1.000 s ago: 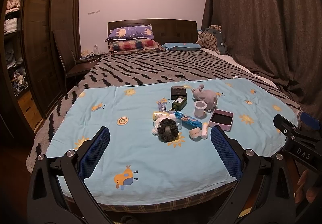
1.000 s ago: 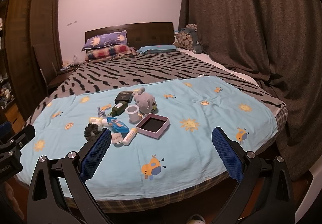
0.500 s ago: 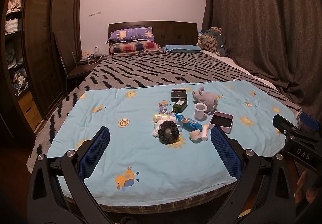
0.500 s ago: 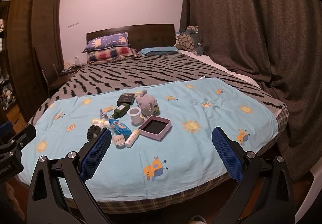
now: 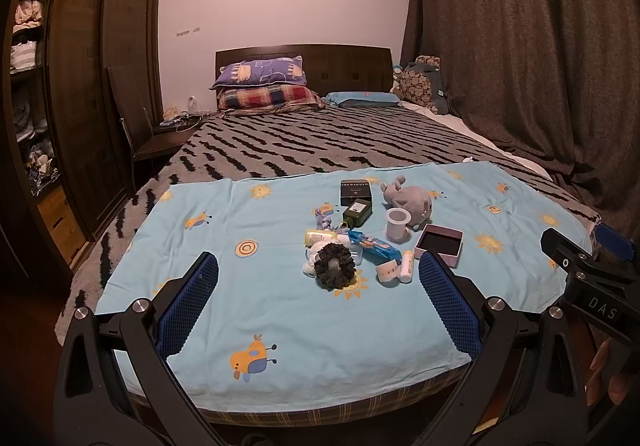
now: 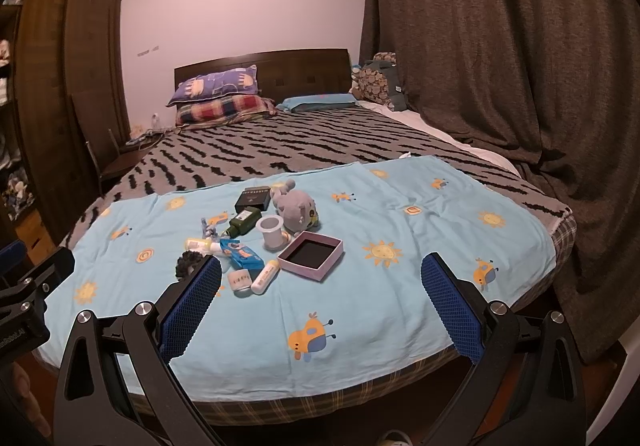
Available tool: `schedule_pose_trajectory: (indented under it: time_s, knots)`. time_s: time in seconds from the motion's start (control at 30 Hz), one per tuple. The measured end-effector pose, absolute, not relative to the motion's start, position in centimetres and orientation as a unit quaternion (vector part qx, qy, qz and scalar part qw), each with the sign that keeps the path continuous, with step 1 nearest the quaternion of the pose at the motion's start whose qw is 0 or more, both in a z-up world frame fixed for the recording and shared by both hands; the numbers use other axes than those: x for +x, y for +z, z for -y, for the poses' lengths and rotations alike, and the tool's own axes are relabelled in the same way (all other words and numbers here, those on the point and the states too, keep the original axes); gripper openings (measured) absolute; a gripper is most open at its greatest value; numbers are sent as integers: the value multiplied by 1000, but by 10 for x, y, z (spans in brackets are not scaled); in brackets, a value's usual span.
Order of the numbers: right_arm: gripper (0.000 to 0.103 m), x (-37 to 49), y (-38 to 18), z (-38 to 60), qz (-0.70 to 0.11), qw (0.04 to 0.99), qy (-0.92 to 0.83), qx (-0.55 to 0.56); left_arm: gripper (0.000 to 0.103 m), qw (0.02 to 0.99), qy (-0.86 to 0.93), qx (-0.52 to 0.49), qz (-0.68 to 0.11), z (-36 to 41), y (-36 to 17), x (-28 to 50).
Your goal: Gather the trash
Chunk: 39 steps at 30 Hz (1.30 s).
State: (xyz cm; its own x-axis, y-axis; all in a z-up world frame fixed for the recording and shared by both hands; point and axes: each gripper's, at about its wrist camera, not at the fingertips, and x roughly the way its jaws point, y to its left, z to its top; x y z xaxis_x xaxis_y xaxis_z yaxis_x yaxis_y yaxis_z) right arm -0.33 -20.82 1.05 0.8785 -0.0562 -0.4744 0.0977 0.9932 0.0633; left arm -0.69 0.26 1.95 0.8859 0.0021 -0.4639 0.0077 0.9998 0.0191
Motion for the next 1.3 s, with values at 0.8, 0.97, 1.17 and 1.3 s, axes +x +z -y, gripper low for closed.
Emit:
schedule_pose_trajectory:
  time_s: [0.8, 0.97, 1.17, 1.3]
  knots:
    - [100, 38, -30, 208, -268, 963, -29, 21, 95, 955, 8, 18, -297, -20, -36, 43]
    - [100, 62, -59, 212, -298, 954, -24, 35, 95, 944, 10, 10, -330, -29, -67, 70]
    - [100, 100, -99, 218, -336, 941, -22, 43, 94, 928, -7, 3, -373, -28, -106, 109]
    - [96, 125, -119, 220, -349, 936, -19, 50, 84, 915, -23, -2, -402, -24, -128, 138]
